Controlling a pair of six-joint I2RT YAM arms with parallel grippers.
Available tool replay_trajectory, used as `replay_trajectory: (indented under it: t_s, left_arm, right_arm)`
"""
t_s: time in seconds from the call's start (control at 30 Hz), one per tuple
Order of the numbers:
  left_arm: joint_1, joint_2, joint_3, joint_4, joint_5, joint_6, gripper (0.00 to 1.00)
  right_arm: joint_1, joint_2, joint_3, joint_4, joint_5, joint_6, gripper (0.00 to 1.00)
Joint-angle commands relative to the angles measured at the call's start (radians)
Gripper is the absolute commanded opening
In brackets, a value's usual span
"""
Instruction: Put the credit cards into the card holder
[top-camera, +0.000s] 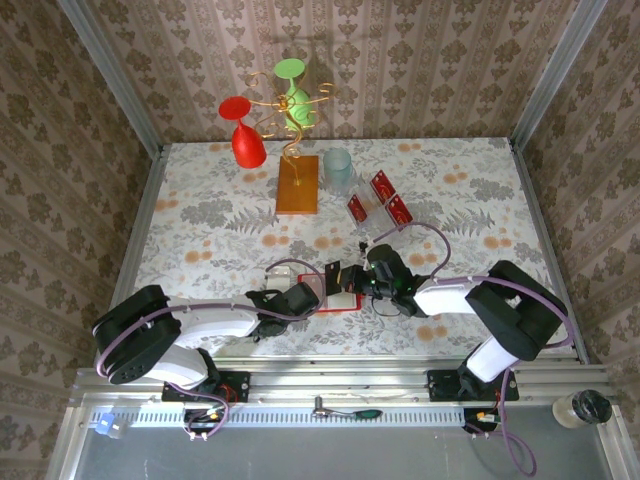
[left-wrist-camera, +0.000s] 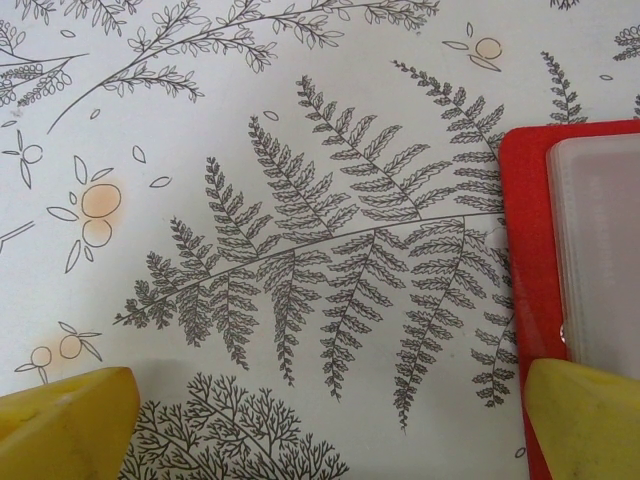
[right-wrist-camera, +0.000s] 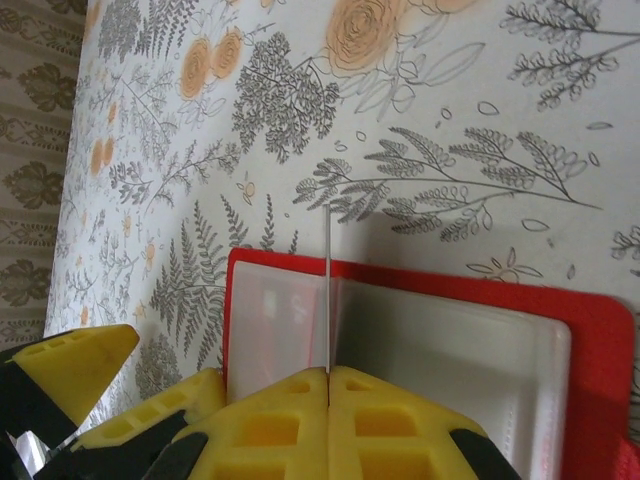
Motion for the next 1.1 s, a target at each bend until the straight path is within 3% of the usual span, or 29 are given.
replay_trajectory:
  t_s: [0.0, 0.47, 1.07]
  left_arm:
    - [-0.009, 0.01, 0.0, -0.041, -0.019, -0.013, 1.0]
    - [-0.01, 0.013, 0.003, -0.039, -0.017, -0.01, 1.0]
    - [-0.009, 0.006, 0.002, -0.041, -0.02, -0.01, 1.0]
  right_arm:
    - [0.01, 0.016, -0.021, 0.065, 0.037, 0.021, 0.0]
    - [0.017, 0.047, -0.053, 0.151, 0.024, 0.071, 0.0]
    - [0.018, -0.04, -0.089, 0.172, 0.061, 0.091, 0.0]
